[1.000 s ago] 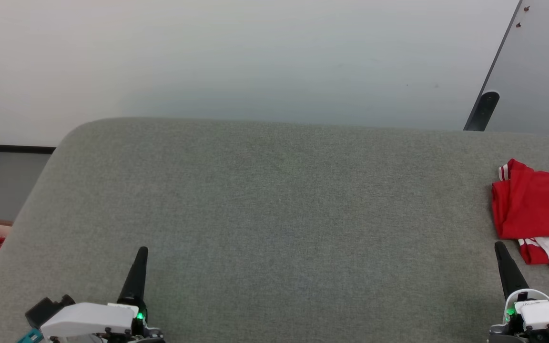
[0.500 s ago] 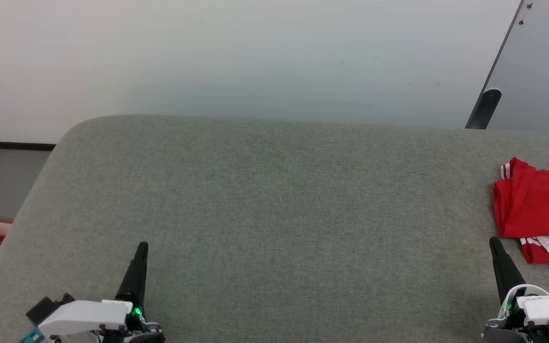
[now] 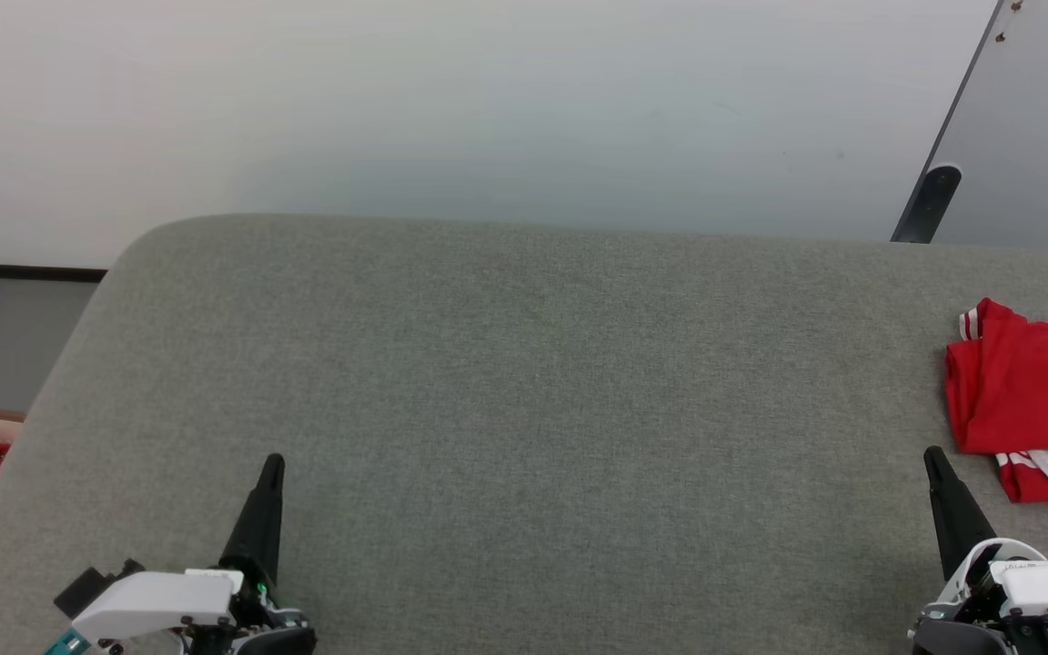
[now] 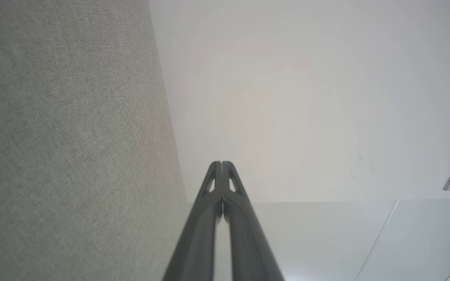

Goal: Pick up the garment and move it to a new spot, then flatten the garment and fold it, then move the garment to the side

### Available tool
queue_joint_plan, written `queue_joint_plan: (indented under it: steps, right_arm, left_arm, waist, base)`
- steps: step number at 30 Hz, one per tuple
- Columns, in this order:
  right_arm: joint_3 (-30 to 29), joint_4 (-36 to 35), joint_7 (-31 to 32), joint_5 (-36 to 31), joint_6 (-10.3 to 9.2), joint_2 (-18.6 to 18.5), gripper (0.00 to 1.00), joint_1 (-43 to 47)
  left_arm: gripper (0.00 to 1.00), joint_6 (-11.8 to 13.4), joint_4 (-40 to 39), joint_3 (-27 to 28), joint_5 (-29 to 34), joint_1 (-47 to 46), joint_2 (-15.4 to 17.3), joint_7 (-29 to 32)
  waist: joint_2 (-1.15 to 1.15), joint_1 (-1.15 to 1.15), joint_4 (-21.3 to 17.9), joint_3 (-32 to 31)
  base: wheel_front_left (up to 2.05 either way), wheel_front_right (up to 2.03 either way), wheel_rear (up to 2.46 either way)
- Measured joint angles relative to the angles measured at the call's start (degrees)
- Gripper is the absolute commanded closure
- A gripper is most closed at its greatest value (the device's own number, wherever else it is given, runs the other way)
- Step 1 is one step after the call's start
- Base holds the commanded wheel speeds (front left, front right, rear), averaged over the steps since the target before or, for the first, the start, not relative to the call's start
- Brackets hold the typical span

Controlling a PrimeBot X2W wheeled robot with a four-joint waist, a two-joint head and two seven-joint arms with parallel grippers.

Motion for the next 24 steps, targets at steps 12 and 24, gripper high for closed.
queue_joint_plan:
  steps: [12,24]
  right_arm:
    - [-0.1,0.1,0.5,2.4,0.00,0.4,1.00,-0.7]
    - [-0.1,0.1,0.5,2.4,0.00,0.4,1.00,-0.7]
  left_arm:
    - [1.00,0.0,-0.2,0.3,-2.0,-0.1,-0.4,0.5]
    - [1.00,0.0,-0.2,0.3,-2.0,-0.1,-0.4,0.5]
  waist:
    - [0.00,0.00,0.1,0.2]
    - [0.00,0.00,0.1,0.2]
  base:
    - [0.00,0.00,0.00]
    - [0.00,0.00,0.00]
